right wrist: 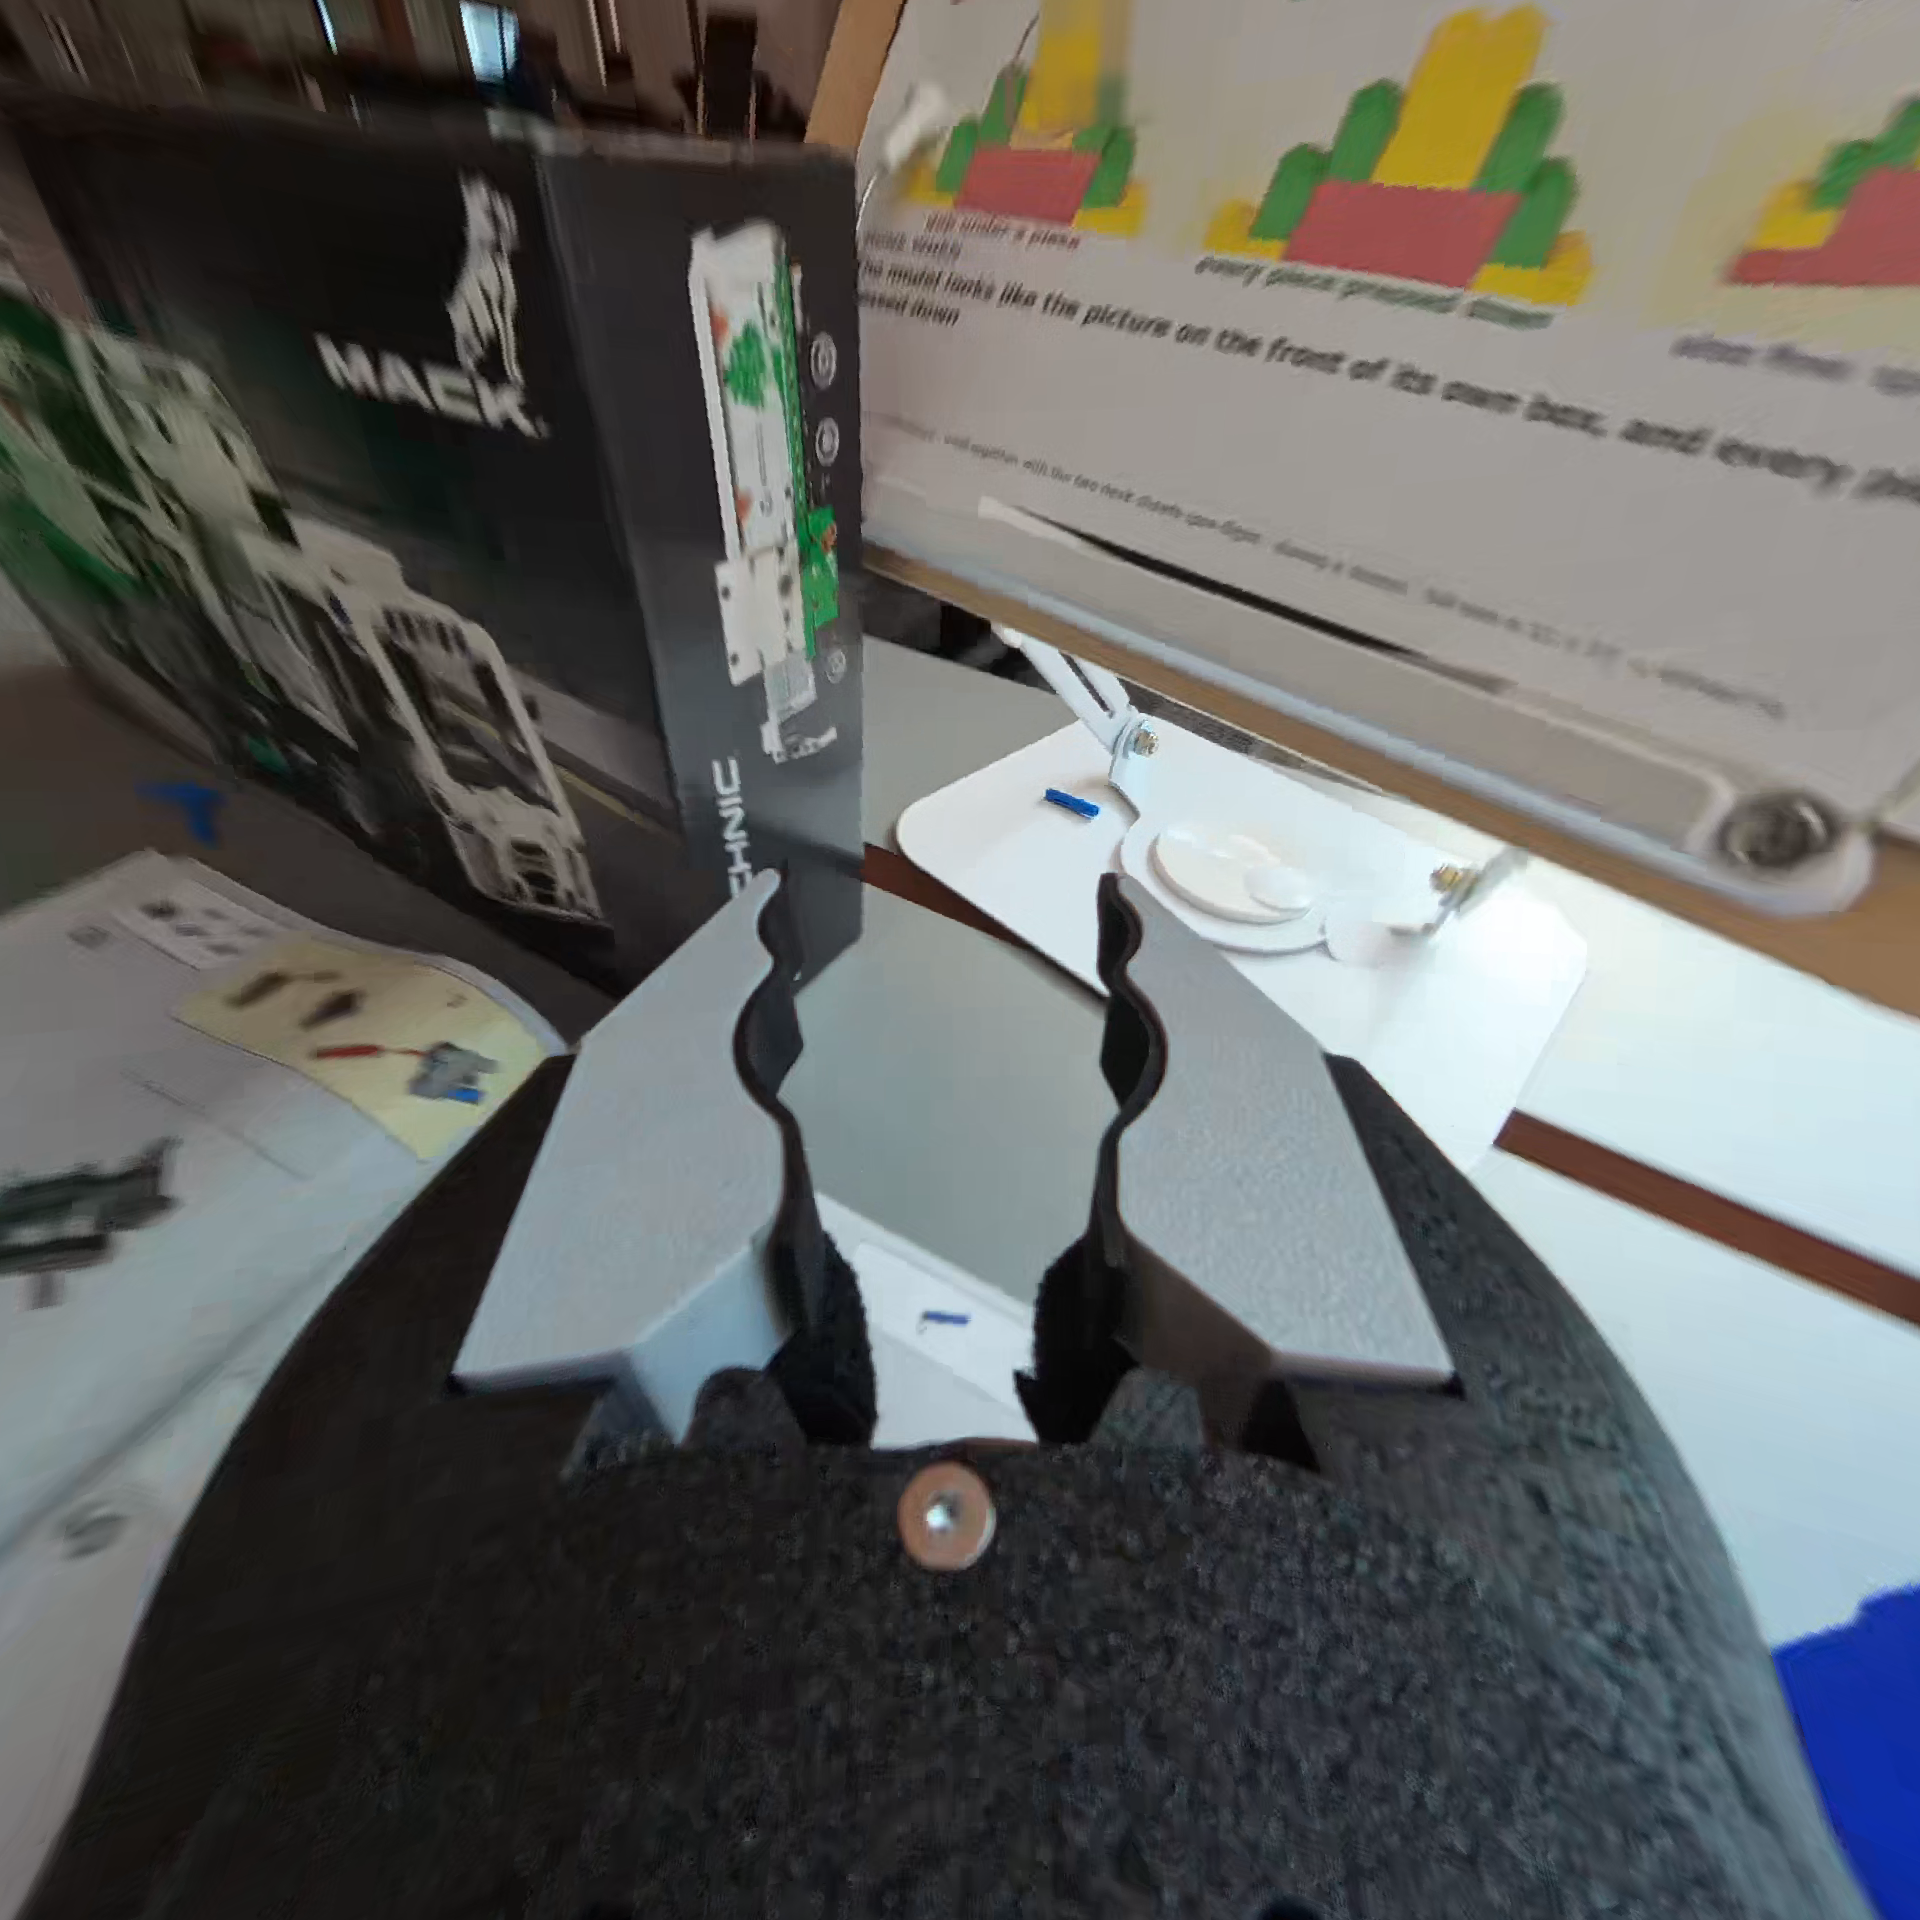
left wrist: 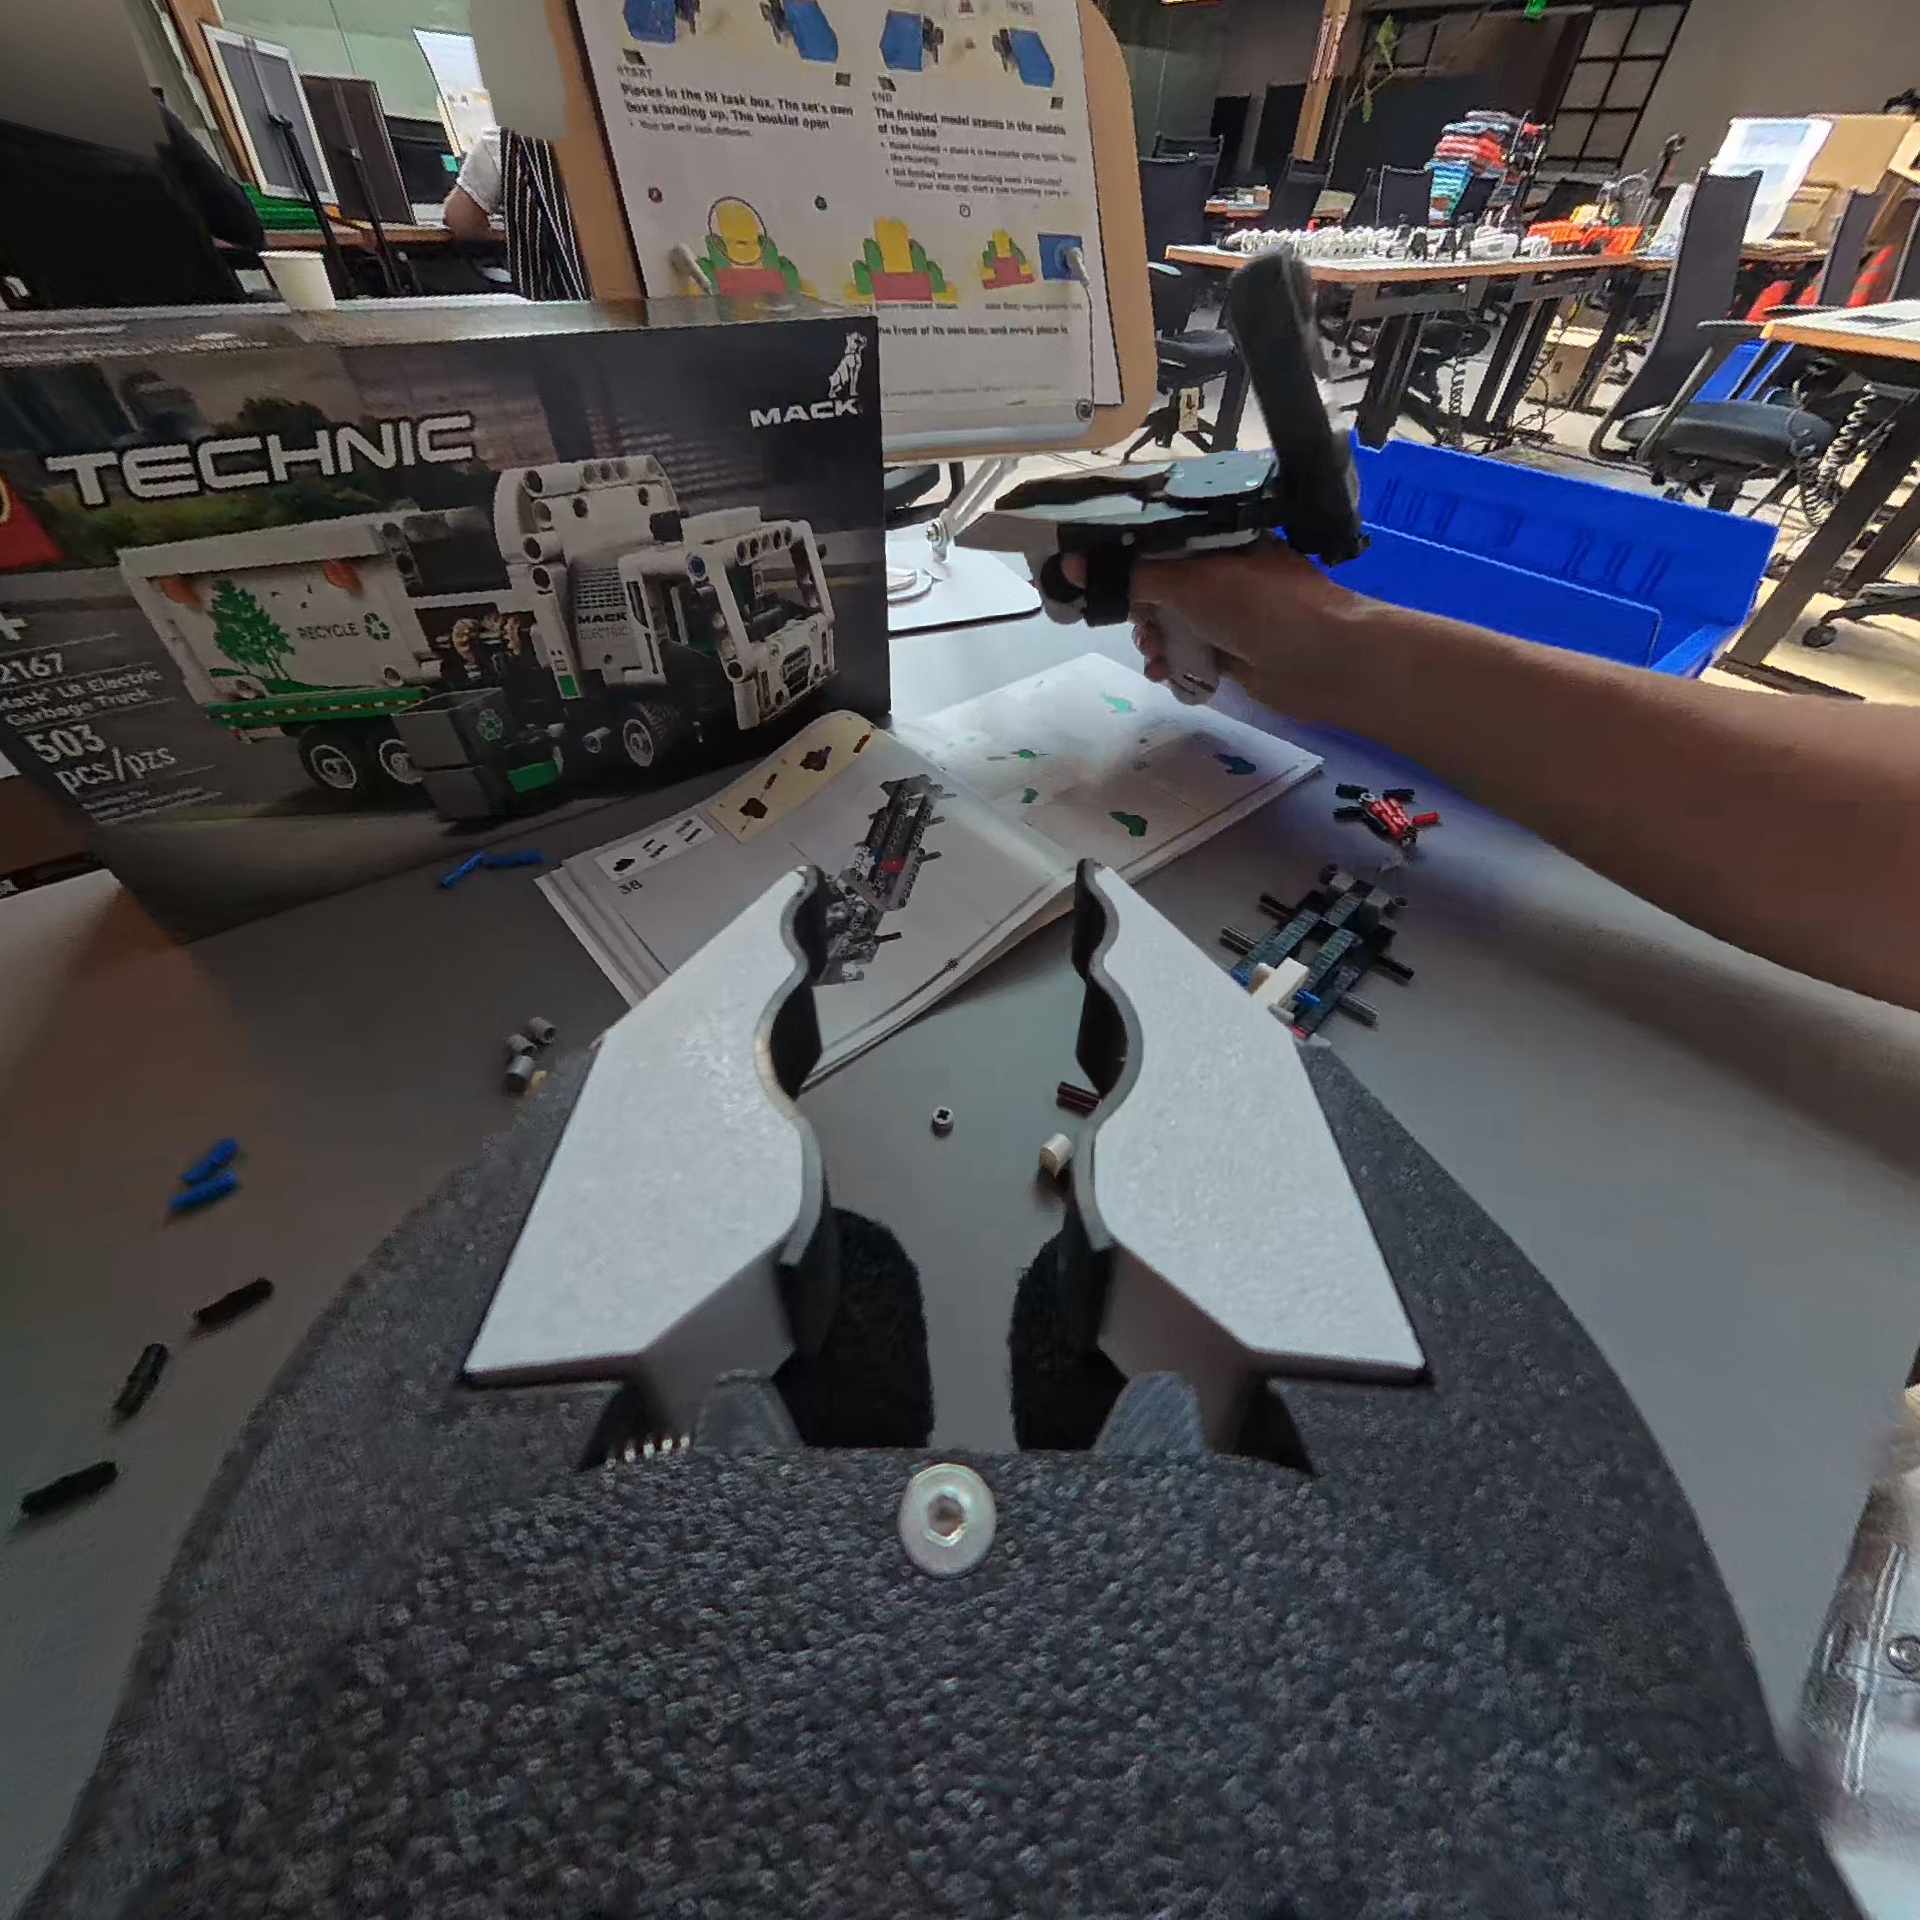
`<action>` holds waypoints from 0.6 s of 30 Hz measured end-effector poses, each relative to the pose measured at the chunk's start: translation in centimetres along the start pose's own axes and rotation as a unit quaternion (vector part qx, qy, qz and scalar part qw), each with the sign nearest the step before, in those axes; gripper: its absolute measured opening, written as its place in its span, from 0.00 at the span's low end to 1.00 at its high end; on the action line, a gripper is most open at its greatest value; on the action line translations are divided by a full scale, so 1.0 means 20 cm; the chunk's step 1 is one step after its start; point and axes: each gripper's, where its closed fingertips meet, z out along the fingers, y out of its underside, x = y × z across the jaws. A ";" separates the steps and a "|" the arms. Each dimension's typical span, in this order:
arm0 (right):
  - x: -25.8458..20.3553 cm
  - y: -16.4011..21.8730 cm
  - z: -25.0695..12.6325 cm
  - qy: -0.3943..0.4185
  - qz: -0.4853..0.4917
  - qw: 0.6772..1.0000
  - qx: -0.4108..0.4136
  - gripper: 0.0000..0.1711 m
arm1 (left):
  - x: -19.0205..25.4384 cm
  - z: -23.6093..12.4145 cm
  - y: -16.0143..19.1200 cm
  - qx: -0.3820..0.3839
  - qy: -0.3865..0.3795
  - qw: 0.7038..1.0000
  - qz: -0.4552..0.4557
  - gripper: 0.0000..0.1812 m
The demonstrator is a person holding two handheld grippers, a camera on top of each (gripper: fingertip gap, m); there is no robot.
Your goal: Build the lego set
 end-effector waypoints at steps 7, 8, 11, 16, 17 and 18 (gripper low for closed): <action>0.14 0.05 0.29 0.065 -0.330 0.940 -0.062 0.16 | -0.07 0.03 0.06 -0.007 -0.015 1.000 -0.023 0.25; 0.15 0.07 0.32 0.065 -0.376 0.922 -0.069 0.16 | -0.07 0.04 0.06 -0.007 -0.015 0.999 -0.028 0.25; 0.15 0.15 0.42 0.054 -0.464 0.881 -0.080 0.13 | -0.08 0.06 0.07 -0.008 -0.013 0.999 -0.031 0.25; 0.21 0.15 0.54 0.080 -0.491 0.865 -0.067 0.06 | -0.09 0.07 0.08 -0.017 -0.026 0.999 -0.009 0.25; 0.21 0.15 0.57 0.084 -0.496 0.862 -0.065 0.05 | -0.10 0.07 0.08 -0.018 -0.031 0.999 -0.004 0.25; 0.22 0.15 0.59 0.086 -0.501 0.859 -0.066 0.04 | -0.10 0.06 0.08 -0.021 -0.035 0.999 0.000 0.25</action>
